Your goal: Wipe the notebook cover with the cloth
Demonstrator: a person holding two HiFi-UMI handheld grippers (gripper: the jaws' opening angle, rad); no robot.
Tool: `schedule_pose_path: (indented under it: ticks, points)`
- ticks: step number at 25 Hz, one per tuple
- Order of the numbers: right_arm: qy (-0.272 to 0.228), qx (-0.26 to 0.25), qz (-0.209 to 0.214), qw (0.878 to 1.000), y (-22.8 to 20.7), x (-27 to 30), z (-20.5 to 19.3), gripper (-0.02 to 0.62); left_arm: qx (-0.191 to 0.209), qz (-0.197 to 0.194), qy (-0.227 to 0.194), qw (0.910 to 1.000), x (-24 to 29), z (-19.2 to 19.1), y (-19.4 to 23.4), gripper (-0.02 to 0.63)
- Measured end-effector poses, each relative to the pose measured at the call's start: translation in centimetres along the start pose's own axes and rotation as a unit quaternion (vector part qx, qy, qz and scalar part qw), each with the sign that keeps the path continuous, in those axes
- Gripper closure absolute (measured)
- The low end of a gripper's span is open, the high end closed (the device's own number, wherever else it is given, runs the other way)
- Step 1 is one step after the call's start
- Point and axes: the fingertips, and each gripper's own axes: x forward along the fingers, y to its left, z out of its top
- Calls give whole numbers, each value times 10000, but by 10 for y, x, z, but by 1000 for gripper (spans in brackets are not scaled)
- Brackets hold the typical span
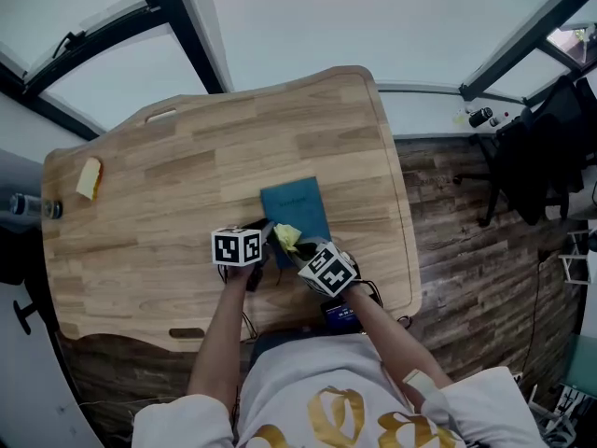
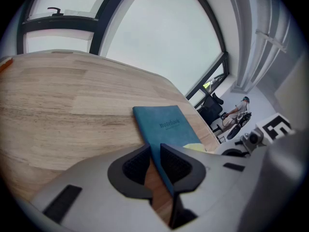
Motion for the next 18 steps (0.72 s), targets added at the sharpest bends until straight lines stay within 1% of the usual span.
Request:
schedule_pose_path:
  ticks: [5, 9, 12, 18]
  points:
    - [55, -179, 215, 9996, 0, -4, -6, 558, 10, 66, -11, 10000, -3, -3, 1, 531]
    - [64, -186, 197, 9996, -12, -12, -11, 558, 21, 114, -36, 9999, -3, -3, 0, 529]
    - [79, -343, 161, 9993, -19, -16, -14, 558, 7, 78, -37, 10000, -2, -1, 1, 529]
    - [95, -329, 223, 9992, -22, -23, -19, 558, -43, 54, -30, 10000, -3, -3, 0, 531]
